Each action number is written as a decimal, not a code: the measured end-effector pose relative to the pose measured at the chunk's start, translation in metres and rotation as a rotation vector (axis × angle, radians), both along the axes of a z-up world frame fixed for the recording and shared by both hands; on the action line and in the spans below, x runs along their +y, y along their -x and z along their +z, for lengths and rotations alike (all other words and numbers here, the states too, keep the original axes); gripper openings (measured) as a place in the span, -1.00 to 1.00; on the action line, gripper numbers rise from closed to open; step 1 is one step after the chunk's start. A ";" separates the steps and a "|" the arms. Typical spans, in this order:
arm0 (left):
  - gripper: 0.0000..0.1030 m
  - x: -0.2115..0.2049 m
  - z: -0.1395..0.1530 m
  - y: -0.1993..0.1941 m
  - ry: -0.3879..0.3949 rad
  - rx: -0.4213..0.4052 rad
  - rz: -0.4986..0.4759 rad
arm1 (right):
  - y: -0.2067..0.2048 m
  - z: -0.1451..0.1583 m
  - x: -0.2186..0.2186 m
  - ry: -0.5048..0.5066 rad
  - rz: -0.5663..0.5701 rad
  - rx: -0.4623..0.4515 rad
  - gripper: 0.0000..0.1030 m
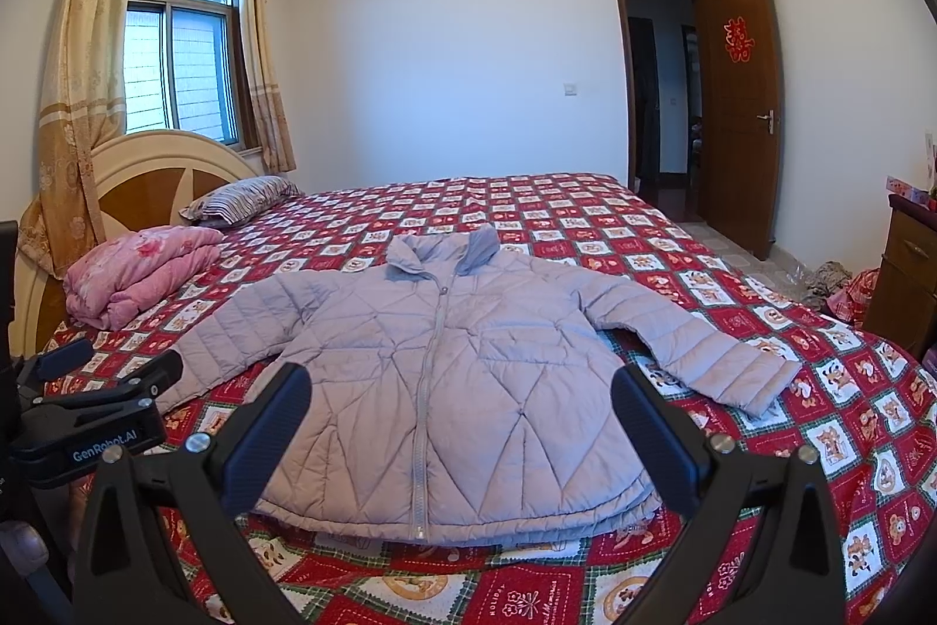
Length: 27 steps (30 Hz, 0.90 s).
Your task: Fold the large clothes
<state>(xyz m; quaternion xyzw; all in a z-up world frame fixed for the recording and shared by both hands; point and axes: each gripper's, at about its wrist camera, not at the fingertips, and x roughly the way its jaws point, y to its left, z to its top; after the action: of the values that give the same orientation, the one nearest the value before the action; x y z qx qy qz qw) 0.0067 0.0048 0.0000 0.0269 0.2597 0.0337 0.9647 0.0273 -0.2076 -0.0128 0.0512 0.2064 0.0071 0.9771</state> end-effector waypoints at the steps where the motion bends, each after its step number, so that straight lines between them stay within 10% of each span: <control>1: 0.98 0.000 0.000 0.000 0.000 -0.001 0.000 | 0.000 0.000 0.000 -0.001 0.000 0.001 1.00; 27: 0.98 0.000 -0.034 -0.036 -0.034 0.066 -0.061 | -0.027 -0.023 -0.010 0.019 -0.021 0.067 1.00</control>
<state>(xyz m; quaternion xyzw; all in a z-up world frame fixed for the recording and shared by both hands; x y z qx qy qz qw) 0.0429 0.0044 -0.0345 0.0523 0.2899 0.0080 0.9556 0.0543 -0.2180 -0.0357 0.0440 0.2385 -0.0069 0.9701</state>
